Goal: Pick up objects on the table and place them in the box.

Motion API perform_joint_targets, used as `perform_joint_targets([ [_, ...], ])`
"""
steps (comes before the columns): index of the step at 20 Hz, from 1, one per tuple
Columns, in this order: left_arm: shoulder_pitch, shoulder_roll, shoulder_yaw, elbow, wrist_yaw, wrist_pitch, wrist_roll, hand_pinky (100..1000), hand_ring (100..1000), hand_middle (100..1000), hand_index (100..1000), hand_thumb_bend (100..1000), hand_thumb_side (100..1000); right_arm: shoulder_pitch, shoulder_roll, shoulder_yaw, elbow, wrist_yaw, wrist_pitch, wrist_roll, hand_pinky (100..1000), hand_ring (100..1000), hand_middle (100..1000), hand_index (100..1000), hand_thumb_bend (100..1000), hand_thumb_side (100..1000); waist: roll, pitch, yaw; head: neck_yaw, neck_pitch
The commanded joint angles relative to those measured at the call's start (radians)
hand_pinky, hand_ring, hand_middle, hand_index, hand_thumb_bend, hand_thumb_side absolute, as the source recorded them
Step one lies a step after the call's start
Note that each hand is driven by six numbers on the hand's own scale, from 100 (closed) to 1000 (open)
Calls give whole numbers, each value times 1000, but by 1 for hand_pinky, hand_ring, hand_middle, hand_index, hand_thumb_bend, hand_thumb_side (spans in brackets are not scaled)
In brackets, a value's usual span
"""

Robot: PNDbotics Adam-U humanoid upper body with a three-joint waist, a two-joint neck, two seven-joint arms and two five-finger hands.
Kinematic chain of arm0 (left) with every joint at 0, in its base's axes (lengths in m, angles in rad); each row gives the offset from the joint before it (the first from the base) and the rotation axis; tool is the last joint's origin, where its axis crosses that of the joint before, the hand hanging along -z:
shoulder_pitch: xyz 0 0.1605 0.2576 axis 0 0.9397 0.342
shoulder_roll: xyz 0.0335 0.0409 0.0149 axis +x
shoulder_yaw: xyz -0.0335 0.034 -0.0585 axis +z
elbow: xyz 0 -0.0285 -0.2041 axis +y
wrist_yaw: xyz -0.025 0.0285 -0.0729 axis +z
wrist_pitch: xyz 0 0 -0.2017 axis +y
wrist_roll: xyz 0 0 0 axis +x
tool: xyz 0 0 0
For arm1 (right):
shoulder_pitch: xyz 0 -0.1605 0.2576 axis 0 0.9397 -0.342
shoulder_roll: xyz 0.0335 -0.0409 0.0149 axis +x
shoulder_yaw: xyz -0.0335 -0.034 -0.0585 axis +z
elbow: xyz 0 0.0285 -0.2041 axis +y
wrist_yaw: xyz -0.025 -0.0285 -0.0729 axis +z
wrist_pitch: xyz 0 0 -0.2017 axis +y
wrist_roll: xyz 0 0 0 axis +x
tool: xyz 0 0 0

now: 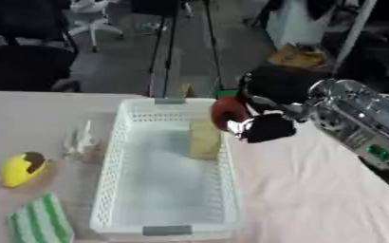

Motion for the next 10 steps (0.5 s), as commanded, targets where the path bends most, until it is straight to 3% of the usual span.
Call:
perform_joint_targets([
  [1, -23, 33, -2, -15, -1, -1, -7, 964, 972, 889, 899, 300, 1000, -53, 26, -3, 30, -9, -5, 17, 927, 861, 322, 473, 100, 970, 1, -16, 6, -9, 11],
  [10, -55, 27, -11, -15, 6, -7, -19, 964, 972, 888, 899, 300, 1000, -137, 144, -13, 216, -16, -40, 54, 929, 869, 314, 466, 100, 986, -13, 6, 44, -46, 12],
])
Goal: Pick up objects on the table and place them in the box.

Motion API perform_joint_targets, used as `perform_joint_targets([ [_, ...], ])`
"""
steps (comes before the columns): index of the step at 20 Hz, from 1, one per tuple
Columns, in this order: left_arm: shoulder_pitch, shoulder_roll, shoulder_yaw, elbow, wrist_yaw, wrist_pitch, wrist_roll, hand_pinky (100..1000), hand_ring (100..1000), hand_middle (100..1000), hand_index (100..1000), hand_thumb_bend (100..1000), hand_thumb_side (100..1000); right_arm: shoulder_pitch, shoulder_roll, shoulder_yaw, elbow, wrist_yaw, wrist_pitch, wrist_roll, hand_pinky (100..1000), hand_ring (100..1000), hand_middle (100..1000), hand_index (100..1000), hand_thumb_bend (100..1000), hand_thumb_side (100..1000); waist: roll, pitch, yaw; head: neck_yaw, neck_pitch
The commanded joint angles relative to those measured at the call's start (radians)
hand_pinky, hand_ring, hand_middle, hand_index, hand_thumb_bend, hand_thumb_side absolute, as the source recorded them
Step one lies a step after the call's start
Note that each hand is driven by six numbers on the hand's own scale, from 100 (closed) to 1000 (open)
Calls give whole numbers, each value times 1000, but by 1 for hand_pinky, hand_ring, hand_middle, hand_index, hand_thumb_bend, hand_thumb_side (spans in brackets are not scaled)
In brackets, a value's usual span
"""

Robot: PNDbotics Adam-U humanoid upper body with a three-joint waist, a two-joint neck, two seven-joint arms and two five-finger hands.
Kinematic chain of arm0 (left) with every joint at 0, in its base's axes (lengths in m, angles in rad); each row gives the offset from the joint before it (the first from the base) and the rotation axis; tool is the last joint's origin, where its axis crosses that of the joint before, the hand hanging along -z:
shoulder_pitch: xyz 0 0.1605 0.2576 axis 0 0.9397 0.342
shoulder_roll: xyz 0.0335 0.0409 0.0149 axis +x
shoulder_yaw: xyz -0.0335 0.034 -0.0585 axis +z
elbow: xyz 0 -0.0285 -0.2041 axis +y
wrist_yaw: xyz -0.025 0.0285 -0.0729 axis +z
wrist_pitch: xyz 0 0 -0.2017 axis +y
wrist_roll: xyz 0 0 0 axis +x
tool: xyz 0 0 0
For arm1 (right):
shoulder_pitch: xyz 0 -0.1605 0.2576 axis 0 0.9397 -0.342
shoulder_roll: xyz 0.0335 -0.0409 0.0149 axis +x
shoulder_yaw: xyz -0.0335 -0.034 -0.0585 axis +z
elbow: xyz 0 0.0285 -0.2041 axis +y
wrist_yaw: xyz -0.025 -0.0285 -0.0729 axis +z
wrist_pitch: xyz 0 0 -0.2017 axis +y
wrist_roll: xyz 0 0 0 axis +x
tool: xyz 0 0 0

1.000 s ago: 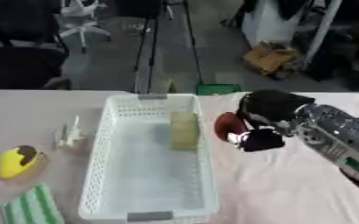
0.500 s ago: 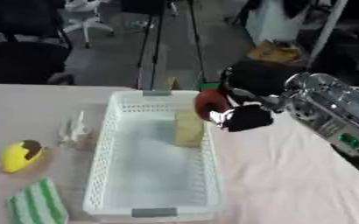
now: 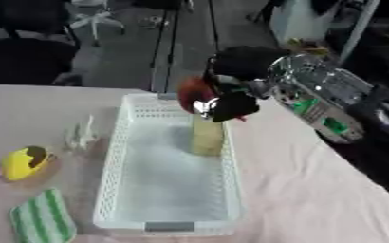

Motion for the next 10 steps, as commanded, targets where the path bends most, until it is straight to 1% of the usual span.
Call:
perform_joint_targets([
  [1, -22, 27, -1, -15, 4, -3, -6, 964, 972, 888, 899, 299, 1000, -33, 25, -25, 69, -6, -18, 8, 927, 870, 311, 463, 100, 983, 3, -11, 7, -15, 4],
  [6, -35, 24, -3, -15, 7, -5, -9, 964, 972, 888, 899, 298, 1000, -41, 73, -43, 172, -1, -50, 4, 924, 875, 304, 456, 100, 980, 0, 0, 20, -29, 4],
  [10, -43, 22, -4, -15, 9, -6, -11, 965, 972, 887, 899, 297, 1000, -44, 99, -57, 242, 6, -82, -2, 923, 877, 302, 455, 100, 976, -1, 8, 30, -36, -5],
])
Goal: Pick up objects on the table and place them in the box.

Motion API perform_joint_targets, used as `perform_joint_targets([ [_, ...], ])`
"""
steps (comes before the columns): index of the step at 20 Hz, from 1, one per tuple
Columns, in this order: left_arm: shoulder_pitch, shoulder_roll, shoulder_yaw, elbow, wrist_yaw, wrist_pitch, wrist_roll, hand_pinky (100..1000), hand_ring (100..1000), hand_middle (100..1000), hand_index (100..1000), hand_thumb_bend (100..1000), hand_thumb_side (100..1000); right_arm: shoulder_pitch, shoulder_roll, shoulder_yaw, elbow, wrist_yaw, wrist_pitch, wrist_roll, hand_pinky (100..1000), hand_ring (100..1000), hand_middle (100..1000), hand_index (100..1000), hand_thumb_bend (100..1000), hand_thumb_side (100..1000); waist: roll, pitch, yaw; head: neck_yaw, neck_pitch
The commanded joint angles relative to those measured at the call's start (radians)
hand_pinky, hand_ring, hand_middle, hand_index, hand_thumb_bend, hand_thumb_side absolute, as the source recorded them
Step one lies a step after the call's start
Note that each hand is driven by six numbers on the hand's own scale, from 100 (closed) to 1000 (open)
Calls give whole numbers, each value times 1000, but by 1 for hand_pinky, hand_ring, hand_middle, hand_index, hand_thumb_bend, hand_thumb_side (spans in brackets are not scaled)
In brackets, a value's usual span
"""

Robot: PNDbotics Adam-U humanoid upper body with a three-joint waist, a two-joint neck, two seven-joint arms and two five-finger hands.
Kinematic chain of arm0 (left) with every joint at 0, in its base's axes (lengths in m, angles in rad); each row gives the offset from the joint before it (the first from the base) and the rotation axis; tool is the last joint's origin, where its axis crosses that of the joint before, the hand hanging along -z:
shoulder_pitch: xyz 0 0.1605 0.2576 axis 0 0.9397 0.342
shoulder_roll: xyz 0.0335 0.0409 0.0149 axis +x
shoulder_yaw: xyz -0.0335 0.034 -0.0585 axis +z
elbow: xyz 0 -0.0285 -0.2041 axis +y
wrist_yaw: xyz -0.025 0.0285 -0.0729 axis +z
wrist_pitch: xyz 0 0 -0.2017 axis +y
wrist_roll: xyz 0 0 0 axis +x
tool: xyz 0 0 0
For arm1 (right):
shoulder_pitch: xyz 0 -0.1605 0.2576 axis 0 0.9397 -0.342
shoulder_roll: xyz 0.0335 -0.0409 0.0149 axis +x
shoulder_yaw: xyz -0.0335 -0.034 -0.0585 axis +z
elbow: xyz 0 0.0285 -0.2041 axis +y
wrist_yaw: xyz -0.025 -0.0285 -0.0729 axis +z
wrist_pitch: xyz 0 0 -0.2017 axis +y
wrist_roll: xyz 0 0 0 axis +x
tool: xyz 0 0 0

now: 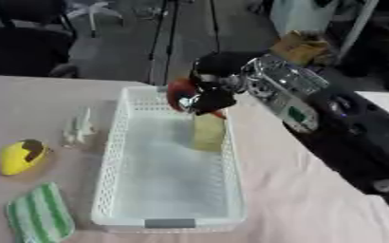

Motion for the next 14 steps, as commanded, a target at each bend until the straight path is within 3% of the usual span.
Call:
perform_joint_targets([
  [1, -20, 22, 0, -15, 3, -2, -6, 965, 972, 887, 899, 298, 1000, -20, 3, -26, 43, 8, -25, -5, 923, 876, 303, 455, 100, 975, 4, -14, 5, -10, -12],
  [8, -22, 17, 1, -15, 2, -1, -6, 965, 972, 887, 899, 295, 1000, 10, 21, -18, 90, 53, -75, -44, 924, 878, 327, 481, 100, 981, 5, -8, 11, -19, -35],
  [12, -21, 15, 2, -15, -7, 0, -7, 965, 972, 887, 899, 294, 1000, 23, 21, -5, 86, 105, -111, -106, 933, 898, 428, 570, 100, 1000, 7, -7, 10, -19, -48],
  [13, -21, 15, 2, -15, -8, 1, -6, 965, 972, 887, 899, 293, 1000, 26, 21, 0, 86, 122, -121, -119, 938, 909, 488, 633, 164, 1000, 7, -7, 10, -19, -49],
  [14, -21, 14, 1, -15, -9, 1, -6, 965, 972, 887, 899, 293, 1000, 28, 21, 3, 88, 140, -132, -128, 938, 909, 488, 633, 164, 1000, 7, -7, 10, -19, -50],
])
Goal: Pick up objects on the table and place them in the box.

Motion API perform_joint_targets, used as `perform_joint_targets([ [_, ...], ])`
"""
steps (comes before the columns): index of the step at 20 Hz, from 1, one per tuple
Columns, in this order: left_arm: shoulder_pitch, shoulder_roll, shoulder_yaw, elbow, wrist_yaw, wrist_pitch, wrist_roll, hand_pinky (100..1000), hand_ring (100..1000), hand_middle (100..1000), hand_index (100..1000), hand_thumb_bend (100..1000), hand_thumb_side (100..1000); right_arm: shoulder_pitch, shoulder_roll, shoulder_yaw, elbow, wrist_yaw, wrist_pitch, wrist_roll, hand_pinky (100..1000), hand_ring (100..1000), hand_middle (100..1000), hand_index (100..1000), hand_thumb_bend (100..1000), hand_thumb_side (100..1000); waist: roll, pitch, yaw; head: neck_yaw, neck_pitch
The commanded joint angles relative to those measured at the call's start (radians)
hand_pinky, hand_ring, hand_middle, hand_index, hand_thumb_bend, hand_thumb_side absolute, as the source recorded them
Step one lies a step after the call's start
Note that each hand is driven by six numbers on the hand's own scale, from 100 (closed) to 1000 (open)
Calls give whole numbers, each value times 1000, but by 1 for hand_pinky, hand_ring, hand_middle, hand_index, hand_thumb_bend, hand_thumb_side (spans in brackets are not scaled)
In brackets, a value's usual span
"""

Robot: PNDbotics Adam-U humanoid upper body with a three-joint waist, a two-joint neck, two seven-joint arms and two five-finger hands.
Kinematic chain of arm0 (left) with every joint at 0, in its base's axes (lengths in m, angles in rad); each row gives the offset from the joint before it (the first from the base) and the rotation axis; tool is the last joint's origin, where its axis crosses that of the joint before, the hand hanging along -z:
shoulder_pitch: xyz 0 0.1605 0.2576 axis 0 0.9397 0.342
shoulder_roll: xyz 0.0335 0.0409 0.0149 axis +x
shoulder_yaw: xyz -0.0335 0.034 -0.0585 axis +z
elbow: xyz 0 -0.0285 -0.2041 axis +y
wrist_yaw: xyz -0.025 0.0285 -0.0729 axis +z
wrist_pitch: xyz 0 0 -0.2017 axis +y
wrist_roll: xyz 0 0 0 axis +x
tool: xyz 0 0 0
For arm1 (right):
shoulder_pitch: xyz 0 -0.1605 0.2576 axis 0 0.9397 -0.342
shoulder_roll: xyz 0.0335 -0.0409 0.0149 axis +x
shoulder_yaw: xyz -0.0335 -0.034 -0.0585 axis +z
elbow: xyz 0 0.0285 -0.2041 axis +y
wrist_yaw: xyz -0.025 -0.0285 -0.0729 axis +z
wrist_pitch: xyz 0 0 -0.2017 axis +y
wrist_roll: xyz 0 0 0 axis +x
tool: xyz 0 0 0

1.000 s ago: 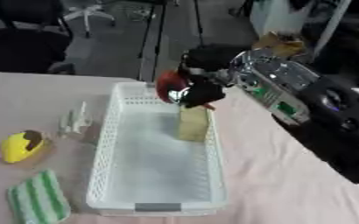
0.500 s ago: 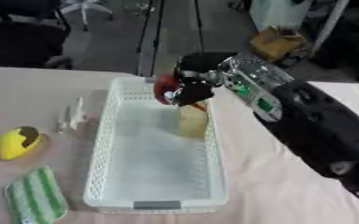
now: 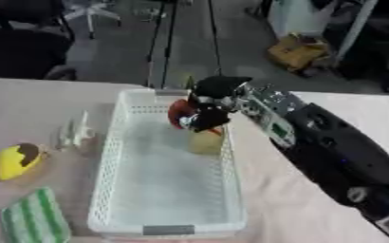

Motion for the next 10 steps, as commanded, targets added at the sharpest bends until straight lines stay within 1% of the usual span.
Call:
perform_joint_targets([
  [1, -13, 16, 2, -15, -6, 2, -1, 965, 972, 887, 899, 294, 1000, -12, -13, 2, -3, 55, -29, -34, 948, 928, 584, 695, 267, 1000, 8, -16, 0, -4, -15],
  [2, -13, 15, 1, -15, -6, 2, -1, 965, 972, 887, 899, 294, 1000, -11, -11, 3, 1, 71, -39, -36, 948, 928, 584, 695, 267, 1000, 9, -17, -1, -4, -16],
  [3, -13, 15, 1, -15, -6, 3, -1, 965, 972, 887, 898, 292, 1000, -10, -9, 4, 5, 82, -46, -35, 955, 940, 647, 742, 309, 1000, 9, -16, -1, -4, -17],
  [4, -12, 14, 1, -15, -7, 3, -1, 965, 972, 887, 898, 292, 1000, -9, -7, 4, 10, 91, -52, -32, 955, 940, 647, 742, 309, 1000, 10, -16, -1, -4, -18],
  [5, -12, 14, 1, -15, -7, 3, -1, 965, 971, 886, 898, 292, 1000, -8, -5, 4, 14, 97, -57, -27, 962, 949, 695, 794, 338, 1000, 10, -16, -1, -4, -19],
  [6, -11, 14, 2, -15, -7, 3, -1, 965, 971, 886, 898, 292, 1000, -7, -4, 4, 18, 101, -61, -21, 962, 949, 695, 794, 338, 1000, 11, -16, -1, -4, -20],
  [7, -11, 14, 2, -15, -7, 4, 0, 965, 971, 886, 898, 292, 1000, -7, -3, 3, 21, 103, -65, -16, 968, 956, 721, 829, 354, 1000, 11, -16, -1, -4, -20],
  [8, -10, 14, 2, -15, -7, 4, 0, 965, 971, 886, 898, 292, 1000, -6, -3, 2, 23, 103, -68, -10, 968, 956, 721, 829, 354, 1000, 11, -16, -1, -4, -20],
  [9, -10, 14, 2, -15, -7, 4, 0, 965, 971, 886, 898, 292, 1000, -6, -2, 1, 24, 102, -70, -6, 969, 960, 751, 844, 360, 1000, 12, -16, -1, -3, -19],
  [10, -9, 14, 2, -15, -7, 4, 0, 965, 971, 886, 898, 292, 1000, -6, -2, 0, 24, 101, -72, -3, 969, 960, 751, 844, 360, 1000, 12, -16, -2, -2, -19],
])
